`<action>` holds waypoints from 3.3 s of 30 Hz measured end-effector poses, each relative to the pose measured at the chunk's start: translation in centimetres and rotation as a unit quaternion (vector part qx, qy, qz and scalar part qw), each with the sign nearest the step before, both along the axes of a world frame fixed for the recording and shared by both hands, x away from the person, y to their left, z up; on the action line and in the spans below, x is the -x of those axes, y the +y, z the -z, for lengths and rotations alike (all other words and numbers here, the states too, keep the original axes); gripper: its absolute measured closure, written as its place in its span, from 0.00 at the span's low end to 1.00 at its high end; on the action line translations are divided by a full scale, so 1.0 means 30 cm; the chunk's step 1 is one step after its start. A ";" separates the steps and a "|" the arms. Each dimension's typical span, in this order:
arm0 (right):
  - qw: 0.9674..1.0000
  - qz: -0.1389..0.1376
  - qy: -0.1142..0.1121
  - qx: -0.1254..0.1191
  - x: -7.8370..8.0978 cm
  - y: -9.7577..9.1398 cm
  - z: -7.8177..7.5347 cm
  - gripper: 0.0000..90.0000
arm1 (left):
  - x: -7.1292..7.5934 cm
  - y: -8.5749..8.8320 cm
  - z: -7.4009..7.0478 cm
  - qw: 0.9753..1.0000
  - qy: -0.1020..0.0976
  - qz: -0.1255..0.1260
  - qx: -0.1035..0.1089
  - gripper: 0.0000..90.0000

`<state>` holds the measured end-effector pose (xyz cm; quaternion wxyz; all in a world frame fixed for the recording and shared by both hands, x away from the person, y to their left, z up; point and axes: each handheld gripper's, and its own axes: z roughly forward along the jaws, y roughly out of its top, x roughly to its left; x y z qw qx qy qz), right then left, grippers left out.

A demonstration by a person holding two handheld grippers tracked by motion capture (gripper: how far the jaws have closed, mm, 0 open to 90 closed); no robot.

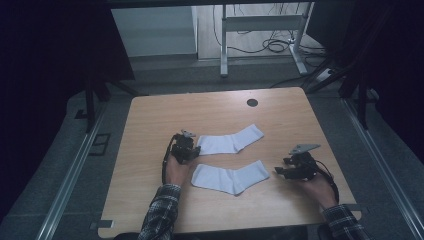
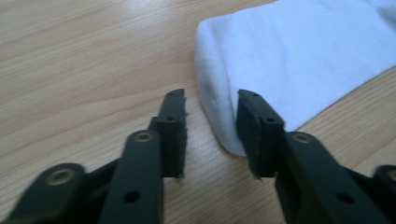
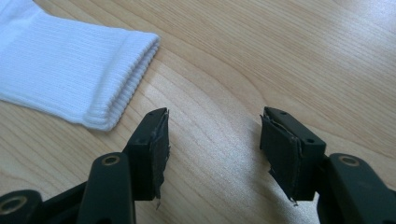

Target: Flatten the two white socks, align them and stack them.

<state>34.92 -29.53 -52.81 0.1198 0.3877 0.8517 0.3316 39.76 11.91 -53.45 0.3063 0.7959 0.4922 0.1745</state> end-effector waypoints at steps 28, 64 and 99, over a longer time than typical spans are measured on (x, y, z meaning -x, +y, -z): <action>1.000 0.011 -0.011 0.008 0.000 0.001 -0.015 0.39 | 0.077 0.075 0.032 0.999 -0.020 0.018 0.021 0.29; 0.999 0.040 0.001 -0.025 -0.324 0.121 -0.118 0.64 | 0.076 0.072 0.032 1.000 -0.020 0.015 0.019 0.28; 1.000 0.016 0.006 -0.003 -0.400 0.251 0.001 0.85 | 0.082 0.067 0.029 0.998 -0.030 0.043 0.031 0.58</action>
